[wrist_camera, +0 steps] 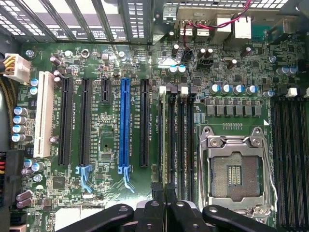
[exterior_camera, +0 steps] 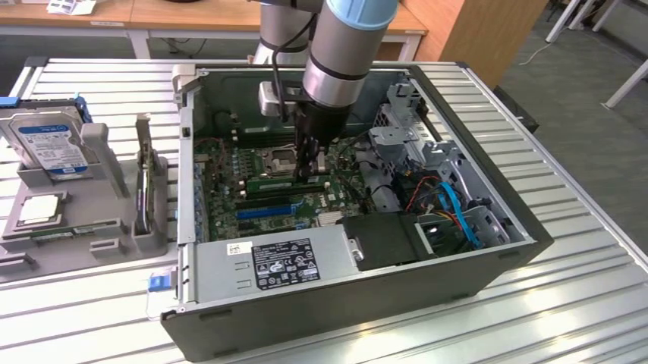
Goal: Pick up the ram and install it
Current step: 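Insert the ram into the slot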
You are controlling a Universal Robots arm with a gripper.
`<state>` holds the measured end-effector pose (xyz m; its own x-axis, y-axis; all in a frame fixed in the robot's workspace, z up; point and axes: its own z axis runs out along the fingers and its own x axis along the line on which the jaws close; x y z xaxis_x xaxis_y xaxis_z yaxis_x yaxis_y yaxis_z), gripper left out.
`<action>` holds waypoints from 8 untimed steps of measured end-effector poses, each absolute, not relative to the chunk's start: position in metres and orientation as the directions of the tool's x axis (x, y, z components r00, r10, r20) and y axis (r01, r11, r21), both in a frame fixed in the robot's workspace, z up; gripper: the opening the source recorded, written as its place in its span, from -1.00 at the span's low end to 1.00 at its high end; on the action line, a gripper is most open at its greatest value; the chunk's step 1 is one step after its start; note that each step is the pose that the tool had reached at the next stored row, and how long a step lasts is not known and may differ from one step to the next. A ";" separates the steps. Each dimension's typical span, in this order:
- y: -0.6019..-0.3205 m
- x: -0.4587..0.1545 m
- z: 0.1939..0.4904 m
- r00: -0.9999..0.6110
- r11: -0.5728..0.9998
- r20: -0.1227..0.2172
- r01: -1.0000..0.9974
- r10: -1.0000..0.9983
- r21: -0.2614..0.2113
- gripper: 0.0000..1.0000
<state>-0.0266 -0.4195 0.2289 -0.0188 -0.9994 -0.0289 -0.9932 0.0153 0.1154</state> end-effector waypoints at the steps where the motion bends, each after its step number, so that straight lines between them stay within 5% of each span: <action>1: -0.419 -0.027 0.229 -0.020 0.017 -0.029 -0.993 -0.999 0.115 -0.77; 8: -0.419 -0.026 0.229 -0.020 0.017 -0.029 -0.993 -0.999 0.117 -0.77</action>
